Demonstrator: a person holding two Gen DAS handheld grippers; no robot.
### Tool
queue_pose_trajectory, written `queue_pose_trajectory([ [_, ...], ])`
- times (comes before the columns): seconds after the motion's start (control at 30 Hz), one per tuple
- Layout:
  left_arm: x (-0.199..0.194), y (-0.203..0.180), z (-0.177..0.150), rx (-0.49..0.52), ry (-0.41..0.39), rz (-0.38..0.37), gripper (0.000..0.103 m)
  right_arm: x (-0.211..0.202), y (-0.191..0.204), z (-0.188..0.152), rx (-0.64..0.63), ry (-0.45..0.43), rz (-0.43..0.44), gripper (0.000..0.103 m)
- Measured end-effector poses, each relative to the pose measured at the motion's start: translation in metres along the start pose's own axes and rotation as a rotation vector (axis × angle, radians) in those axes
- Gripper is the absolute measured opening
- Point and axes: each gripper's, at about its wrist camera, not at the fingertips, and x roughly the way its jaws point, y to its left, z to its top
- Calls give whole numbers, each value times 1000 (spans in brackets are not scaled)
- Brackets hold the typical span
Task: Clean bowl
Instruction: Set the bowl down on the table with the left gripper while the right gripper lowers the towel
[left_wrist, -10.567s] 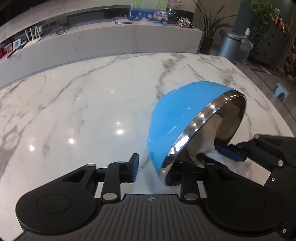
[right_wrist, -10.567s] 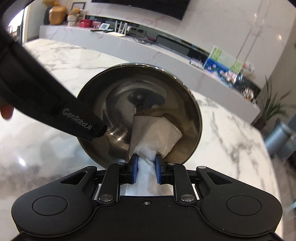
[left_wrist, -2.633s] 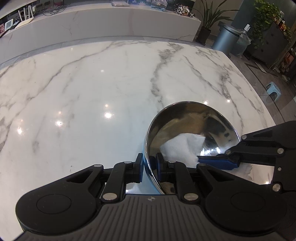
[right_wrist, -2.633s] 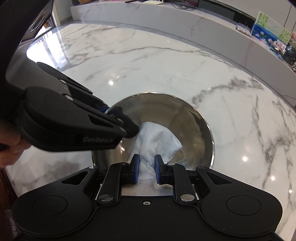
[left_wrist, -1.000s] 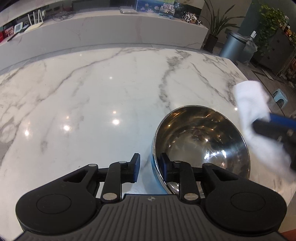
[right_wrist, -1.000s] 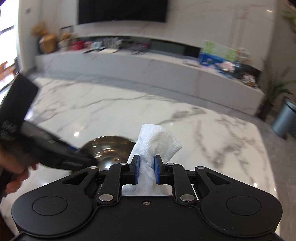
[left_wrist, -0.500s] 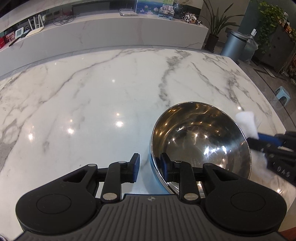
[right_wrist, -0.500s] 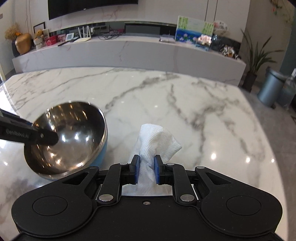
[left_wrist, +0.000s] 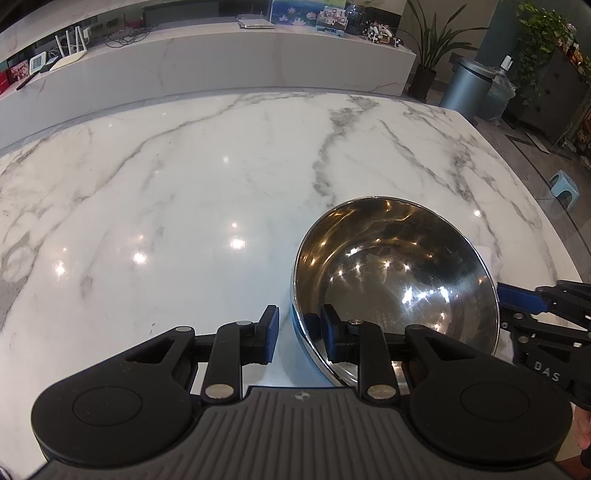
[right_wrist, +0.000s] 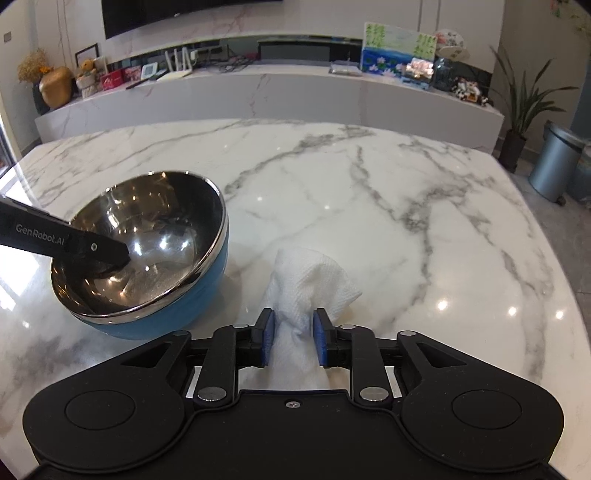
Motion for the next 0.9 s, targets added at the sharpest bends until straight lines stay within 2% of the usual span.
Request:
queue_pose_trajectory([
  [0.07,-1,-1,0,2,1,6,23,-4,2,-4,2,-15,-11,43],
  [0.2,-2,-4,-2,7,4,17,23,-5,10,-15,6,-19,-39,43],
  [0.3,-3,-4,-2,8,5,20,23,0,11,-18,6,1,-19,42],
  [0.5,-5,-7,-2,11,10,26,23,2,11,-22,0,23,-36,42],
  [0.67,-4,-9,-2,13,16,31,23,-1,11,-28,-18,9,-49,42],
  [0.77,-4,-10,-2,15,22,29,23,0,8,-28,34,8,-26,30],
  [0.9,-4,-13,-4,25,24,30,20,1,10,-26,49,4,-20,21],
])
